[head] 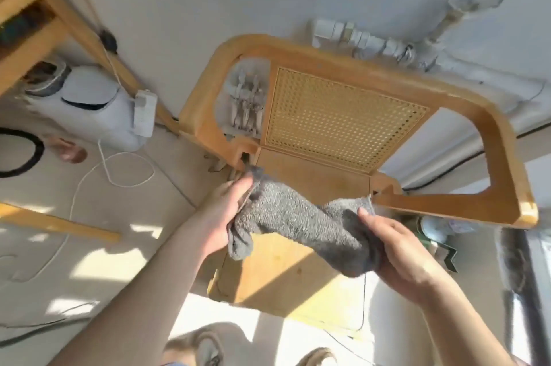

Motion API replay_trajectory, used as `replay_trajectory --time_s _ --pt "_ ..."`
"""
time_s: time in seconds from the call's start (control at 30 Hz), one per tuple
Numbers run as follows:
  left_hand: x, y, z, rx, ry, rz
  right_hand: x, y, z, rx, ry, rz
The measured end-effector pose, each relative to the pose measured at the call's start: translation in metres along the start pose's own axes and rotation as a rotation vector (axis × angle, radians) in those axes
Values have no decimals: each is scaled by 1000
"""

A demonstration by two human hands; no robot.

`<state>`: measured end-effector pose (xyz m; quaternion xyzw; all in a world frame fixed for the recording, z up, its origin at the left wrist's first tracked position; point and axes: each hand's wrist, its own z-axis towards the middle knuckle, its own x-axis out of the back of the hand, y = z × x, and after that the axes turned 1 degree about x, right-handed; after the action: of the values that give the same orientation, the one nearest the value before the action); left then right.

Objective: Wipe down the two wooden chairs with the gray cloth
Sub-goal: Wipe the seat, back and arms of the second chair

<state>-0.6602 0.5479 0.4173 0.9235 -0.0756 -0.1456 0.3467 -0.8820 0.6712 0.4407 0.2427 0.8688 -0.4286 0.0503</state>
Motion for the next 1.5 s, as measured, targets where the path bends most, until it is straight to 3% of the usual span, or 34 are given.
replay_trajectory --time_s 0.1,0.23,0.33,0.47,0.57,0.6,0.73,0.8,0.87,0.93,0.97,1.03,1.1,1.23,1.33,1.4,1.5 --pt "-2 -13 29 -134 -178 -56 0 25 35 46 -61 35" --pt "-29 -28 71 -375 -423 109 3 40 88 264 -330 -41" --pt "-50 -46 96 -638 -525 419 11 51 129 608 -168 -432" --pt "-59 -59 142 -903 -386 634 33 58 175 892 -38 -655" --pt "-72 -64 191 -1090 -5 916 41 60 208 1030 315 -1137" --pt "-76 -67 204 -1134 48 983 45 62 215 1025 379 -1230" --pt "-66 -76 236 -1239 39 1215 79 71 217 980 497 -1471" --pt "-49 -77 242 -1203 38 1328 100 76 212 866 547 -1623" --pt "-30 -80 245 -1068 27 1366 112 91 213 578 490 -1832" --pt "-7 -86 246 -935 113 1417 116 116 224 315 403 -1972" --pt "5 -88 248 -873 205 1470 113 128 232 286 389 -1958" --pt "30 -98 248 -709 374 1501 101 148 253 339 380 -1860" --pt "51 -114 250 -573 419 1346 74 164 273 443 343 -1801" --pt "80 -147 259 -405 217 799 -16 203 277 720 200 -1875" --pt "84 -152 261 -382 128 647 -22 223 258 831 134 -1932" --pt "82 -150 269 -399 222 679 22 210 244 788 204 -1988" --pt "79 -148 276 -387 267 691 95 166 230 380 618 -1988"
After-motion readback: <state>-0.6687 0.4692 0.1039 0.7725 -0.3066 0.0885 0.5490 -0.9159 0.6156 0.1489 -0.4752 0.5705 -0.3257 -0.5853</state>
